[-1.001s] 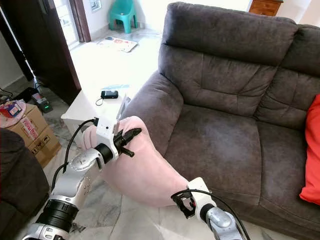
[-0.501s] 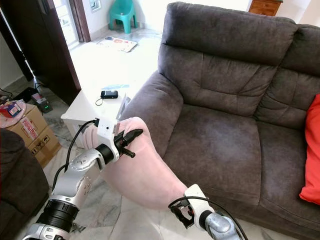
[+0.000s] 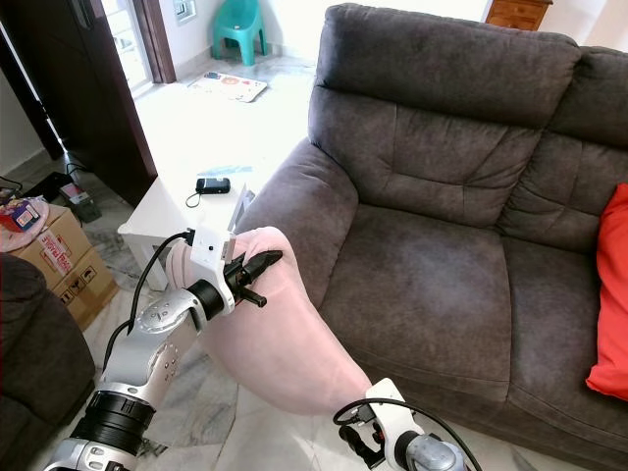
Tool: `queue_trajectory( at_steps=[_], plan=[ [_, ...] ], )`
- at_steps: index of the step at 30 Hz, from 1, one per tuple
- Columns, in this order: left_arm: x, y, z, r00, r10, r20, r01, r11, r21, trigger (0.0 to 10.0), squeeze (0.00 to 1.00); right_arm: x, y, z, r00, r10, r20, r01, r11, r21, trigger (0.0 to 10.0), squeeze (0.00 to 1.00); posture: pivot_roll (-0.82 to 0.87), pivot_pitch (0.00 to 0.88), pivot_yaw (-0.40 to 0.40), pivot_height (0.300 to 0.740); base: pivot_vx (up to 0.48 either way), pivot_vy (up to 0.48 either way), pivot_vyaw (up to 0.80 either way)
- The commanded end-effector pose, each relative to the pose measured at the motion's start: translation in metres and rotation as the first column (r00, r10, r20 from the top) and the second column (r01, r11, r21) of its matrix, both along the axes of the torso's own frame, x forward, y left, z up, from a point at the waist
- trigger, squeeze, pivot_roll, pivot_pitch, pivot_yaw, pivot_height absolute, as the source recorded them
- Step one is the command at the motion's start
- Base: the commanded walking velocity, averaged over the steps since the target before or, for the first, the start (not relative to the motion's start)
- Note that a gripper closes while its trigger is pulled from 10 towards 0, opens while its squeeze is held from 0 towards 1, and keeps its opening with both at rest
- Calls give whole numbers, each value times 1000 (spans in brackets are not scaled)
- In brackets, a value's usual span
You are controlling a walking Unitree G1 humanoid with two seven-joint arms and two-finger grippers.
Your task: Move the pillow to the sofa from floor
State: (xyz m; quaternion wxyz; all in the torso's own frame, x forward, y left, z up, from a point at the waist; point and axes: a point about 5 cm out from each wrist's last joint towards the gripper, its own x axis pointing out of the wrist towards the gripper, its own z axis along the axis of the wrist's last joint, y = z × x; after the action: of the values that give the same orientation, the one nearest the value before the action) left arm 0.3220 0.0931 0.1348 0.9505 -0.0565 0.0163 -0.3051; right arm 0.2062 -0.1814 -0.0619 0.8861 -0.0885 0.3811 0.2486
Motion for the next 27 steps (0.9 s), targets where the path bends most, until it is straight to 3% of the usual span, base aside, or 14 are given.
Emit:
queue_trajectory(
  at_steps=[1, 4, 5, 6, 27],
  plan=[
    [3, -8, 36, 990, -34, 135, 46, 996, -81, 10000, 0, -5, 0, -4, 1000, -25, -17, 26, 1000, 7, 10000, 0, 139, 0, -73, 740, 0, 0, 0],
    [3, -9, 35, 991, -37, 132, 49, 995, -87, 10000, 0, -2, 1, -2, 998, -60, -4, 60, 998, 25, 10000, 0, 139, 0, -72, 740, 0, 0, 0],
    [2, -9, 35, 991, -39, 130, 51, 995, -87, 10000, 0, -1, 2, -1, 998, -67, 4, 67, 997, 37, 2235, 0, 137, 0, -72, 740, 0, 0, 0],
    [2, -9, 34, 991, -41, 128, 52, 995, -88, 10000, 0, 0, 3, 0, 997, -70, 11, 69, 996, 49, 0, 0, 136, 0, -71, 740, 0, 0, 0],
    [3, -10, 33, 992, -41, 122, 52, 995, -89, 10000, 0, 2, 2, 2, 999, -30, 30, 29, 999, 42, 0, 0, 128, 0, -72, 740, 0, 0, 0]
  ],
)
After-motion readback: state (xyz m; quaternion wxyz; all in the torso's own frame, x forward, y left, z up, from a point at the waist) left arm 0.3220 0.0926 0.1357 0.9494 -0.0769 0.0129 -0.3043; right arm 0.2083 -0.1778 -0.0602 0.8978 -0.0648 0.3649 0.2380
